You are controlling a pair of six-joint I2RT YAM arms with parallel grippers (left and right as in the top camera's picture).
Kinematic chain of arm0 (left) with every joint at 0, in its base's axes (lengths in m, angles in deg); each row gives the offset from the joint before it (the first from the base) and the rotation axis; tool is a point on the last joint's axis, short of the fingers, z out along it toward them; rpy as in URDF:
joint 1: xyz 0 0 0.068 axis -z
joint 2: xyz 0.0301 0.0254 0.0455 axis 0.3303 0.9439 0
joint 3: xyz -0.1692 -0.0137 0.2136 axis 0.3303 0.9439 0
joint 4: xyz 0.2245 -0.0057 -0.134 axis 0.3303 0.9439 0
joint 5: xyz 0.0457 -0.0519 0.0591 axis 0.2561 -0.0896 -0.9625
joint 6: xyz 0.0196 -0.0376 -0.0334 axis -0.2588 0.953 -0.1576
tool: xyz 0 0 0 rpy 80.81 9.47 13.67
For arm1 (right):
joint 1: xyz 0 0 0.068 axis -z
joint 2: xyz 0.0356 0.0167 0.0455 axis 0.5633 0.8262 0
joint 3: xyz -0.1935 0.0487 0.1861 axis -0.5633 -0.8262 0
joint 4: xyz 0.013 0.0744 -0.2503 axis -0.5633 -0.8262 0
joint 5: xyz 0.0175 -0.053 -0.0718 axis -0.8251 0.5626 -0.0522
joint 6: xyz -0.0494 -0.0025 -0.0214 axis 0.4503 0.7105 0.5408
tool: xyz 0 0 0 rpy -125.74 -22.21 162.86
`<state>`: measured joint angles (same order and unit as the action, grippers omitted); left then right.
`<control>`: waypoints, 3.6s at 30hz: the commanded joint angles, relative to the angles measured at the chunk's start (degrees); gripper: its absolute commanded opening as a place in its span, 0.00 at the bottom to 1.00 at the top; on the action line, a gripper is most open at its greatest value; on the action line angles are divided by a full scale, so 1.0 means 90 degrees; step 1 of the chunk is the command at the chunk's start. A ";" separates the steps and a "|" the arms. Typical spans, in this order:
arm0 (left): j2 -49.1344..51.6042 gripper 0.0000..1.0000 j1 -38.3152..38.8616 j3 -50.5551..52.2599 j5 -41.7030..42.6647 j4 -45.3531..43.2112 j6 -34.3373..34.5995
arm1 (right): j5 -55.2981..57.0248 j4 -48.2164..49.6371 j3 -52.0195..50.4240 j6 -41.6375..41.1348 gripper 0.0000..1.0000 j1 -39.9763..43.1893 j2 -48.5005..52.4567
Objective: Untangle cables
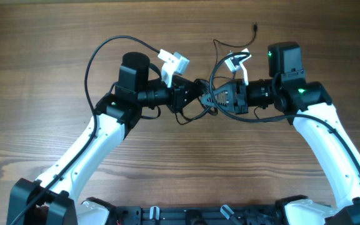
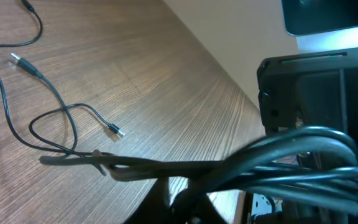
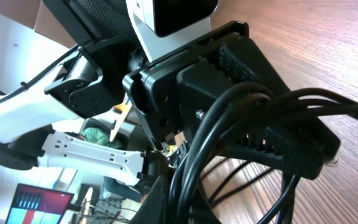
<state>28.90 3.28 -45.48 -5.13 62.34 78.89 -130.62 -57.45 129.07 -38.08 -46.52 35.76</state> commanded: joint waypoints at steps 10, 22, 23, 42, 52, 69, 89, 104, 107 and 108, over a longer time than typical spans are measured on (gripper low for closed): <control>0.0002 0.06 -0.0566 -0.0070 -0.0328 -0.0255 -0.0056 | 0.2079 -0.1379 -0.0017 -0.0007 0.19 -0.0015 -0.0012; 0.0002 0.06 -0.0610 -0.0070 -0.0328 -0.0253 -0.0056 | 0.4699 -0.1933 -0.0017 -0.0685 0.04 -0.0015 -0.0012; 0.0002 0.06 -0.0610 -0.0070 -0.0328 -0.0253 -0.0056 | 0.4966 -0.1972 -0.0017 -0.0704 0.04 -0.0015 -0.0012; -0.0389 0.04 -0.1333 -0.0070 -0.0328 0.0974 -0.0061 | 0.9231 -0.2232 -0.0017 -0.2718 0.04 0.0010 -0.0024; -0.0658 0.04 -0.1498 -0.0070 -0.0330 0.2057 -0.0090 | 0.8488 -0.0806 -0.0010 -0.4148 0.04 0.0092 -0.0202; -0.0675 0.69 -0.1491 -0.0070 -0.0330 0.0984 -0.0243 | 0.2596 0.0056 -0.0010 -0.0019 0.04 0.0090 -0.0270; -0.0374 0.82 -0.0867 -0.0070 -0.0160 0.1117 -0.0253 | 0.0000 -0.0034 -0.0010 0.0699 0.04 0.0090 -0.0270; 0.0160 0.40 -0.0274 -0.0070 -0.2742 -0.0029 -0.0243 | -0.0782 -0.0066 -0.0010 0.0690 0.04 0.0087 -0.0270; 0.0007 0.12 -0.0636 -0.0070 -0.3422 0.0034 -0.0209 | 0.0911 -0.0350 -0.0010 0.0041 0.04 0.0087 -0.0270; -0.0100 0.10 -0.0809 -0.0070 -0.3422 0.0061 -0.0143 | 0.1894 -0.0576 -0.0010 -0.0238 0.04 0.0087 -0.0270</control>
<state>29.80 0.74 -45.46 -24.88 62.43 77.18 -129.09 -59.63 129.28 -34.29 -45.49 34.34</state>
